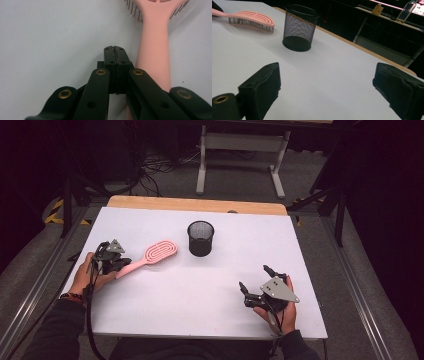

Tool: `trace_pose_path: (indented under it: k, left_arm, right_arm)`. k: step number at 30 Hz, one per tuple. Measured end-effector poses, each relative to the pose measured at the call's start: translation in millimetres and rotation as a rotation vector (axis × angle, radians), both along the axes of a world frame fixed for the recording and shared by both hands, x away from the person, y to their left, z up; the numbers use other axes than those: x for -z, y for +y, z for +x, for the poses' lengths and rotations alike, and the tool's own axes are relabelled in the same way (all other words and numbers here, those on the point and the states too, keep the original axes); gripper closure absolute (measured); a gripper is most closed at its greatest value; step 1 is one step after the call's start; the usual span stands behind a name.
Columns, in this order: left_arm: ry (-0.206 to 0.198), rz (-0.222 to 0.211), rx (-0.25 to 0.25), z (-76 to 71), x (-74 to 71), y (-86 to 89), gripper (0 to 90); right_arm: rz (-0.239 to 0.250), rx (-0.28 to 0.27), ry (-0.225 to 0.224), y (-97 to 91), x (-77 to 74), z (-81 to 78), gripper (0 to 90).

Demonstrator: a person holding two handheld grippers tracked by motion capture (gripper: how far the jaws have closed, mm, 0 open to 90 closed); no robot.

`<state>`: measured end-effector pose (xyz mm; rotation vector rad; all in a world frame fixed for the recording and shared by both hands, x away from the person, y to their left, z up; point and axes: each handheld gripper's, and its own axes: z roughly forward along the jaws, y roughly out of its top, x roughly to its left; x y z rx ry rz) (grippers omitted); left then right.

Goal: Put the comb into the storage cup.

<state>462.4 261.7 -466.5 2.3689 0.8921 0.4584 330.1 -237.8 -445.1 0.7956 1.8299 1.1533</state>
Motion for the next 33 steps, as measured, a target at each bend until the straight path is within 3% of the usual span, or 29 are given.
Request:
trace_pose_path:
  k: [6, 10, 15, 21, 26, 28, 29, 31, 32, 33]
  left_arm:
    - [0.029, 0.016, 0.04, -5.6, -2.5, -2.0, 89.8]
    - [0.012, 0.029, 0.036, -7.6, -4.5, -1.5, 89.7]
    - [-0.029, -0.019, 0.013, -6.7, -13.8, 2.6, 88.3]
    - [-0.043, -0.065, 0.034, -7.0, -27.8, -1.6, 82.1]
    - [-0.065, -0.061, 0.062, -8.9, -37.4, -12.2, 66.5]
    - [-0.052, -0.057, 0.074, -9.7, -38.9, -15.8, 57.2]
    - [-0.043, -0.049, 0.07, -9.5, -39.1, -17.9, 57.2]
    - [-0.024, -0.026, 0.07, -9.3, -39.0, -23.1, 41.0]
    - [-0.019, -0.031, 0.078, -9.4, -38.7, -24.6, 41.0]
    - [0.002, -0.024, 0.087, -8.9, -38.4, -28.9, 34.3]
  right_arm:
    - [-0.003, 0.001, 0.003, -0.7, 0.0, 0.2, 8.0]
    - [-0.003, 0.006, 0.005, -0.8, 0.2, 0.7, 8.1]
    - [-0.004, 0.008, 0.002, -0.9, -0.2, 0.7, 8.1]
    - [-0.004, 0.01, 0.006, -1.0, -0.1, 1.2, 8.1]
    - [-0.004, 0.013, 0.007, -1.7, 0.0, 2.0, 8.2]
    - [0.0, 0.012, 0.007, -2.0, -0.1, 2.0, 8.3]
    - [0.0, 0.011, 0.007, -2.0, 0.0, 2.1, 8.3]
    - [-0.005, 0.008, 0.011, -1.7, 0.4, 2.5, 8.3]
    - [-0.005, 0.008, 0.011, -1.7, 0.4, 2.5, 8.3]
    - [-0.006, 0.009, 0.012, -1.5, 0.6, 2.5, 8.2]
